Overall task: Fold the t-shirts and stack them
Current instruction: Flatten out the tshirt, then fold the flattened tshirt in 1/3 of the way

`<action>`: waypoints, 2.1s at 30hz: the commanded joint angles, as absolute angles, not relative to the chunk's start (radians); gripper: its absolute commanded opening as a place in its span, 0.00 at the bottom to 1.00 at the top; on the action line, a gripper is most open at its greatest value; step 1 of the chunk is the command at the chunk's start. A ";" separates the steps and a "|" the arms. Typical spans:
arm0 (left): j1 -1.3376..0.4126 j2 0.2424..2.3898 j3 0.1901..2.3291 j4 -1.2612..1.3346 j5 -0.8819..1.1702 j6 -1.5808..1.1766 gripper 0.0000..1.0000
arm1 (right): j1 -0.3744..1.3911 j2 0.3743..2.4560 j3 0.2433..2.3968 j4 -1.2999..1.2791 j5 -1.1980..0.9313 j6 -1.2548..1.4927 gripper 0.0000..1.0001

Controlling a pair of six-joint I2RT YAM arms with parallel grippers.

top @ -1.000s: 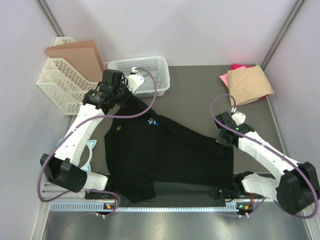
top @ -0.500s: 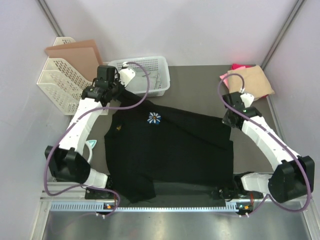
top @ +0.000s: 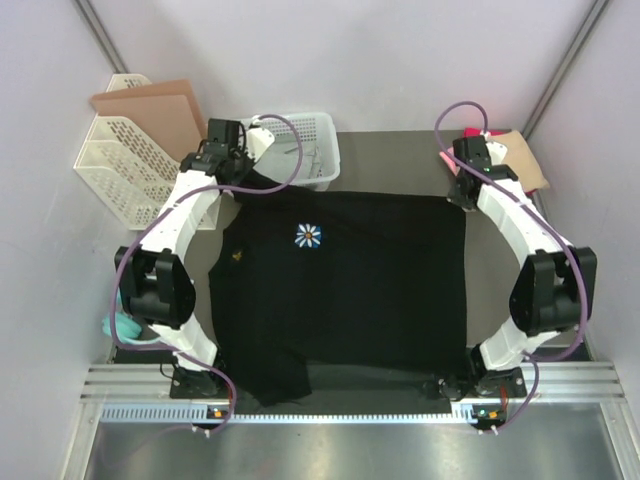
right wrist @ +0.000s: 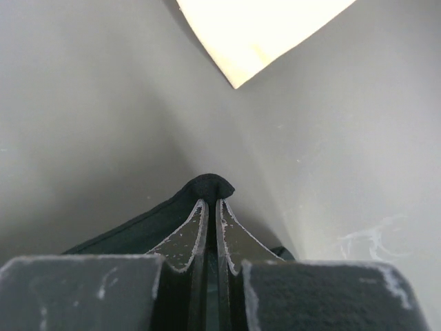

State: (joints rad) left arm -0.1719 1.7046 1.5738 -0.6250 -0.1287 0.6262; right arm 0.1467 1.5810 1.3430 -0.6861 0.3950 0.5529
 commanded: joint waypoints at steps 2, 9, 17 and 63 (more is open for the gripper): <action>-0.140 1.704 1.637 -0.538 -0.218 0.673 0.00 | 0.124 1.677 1.453 -0.683 0.425 0.511 0.00; -0.092 1.807 1.796 -0.578 -0.256 0.716 0.00 | 0.118 1.752 1.564 -0.709 0.434 0.489 0.00; -0.112 1.859 1.865 -0.676 -0.203 0.704 0.00 | 0.106 1.755 1.612 -0.741 0.449 0.477 0.00; -0.253 1.279 1.166 -0.905 -0.029 0.601 0.00 | 0.242 1.345 0.907 -0.726 0.425 0.647 0.01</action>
State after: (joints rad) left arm -0.2531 1.3254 1.1706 -0.8680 -0.0586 0.6262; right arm 0.2050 1.3869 0.9218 -0.7456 0.4152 0.6083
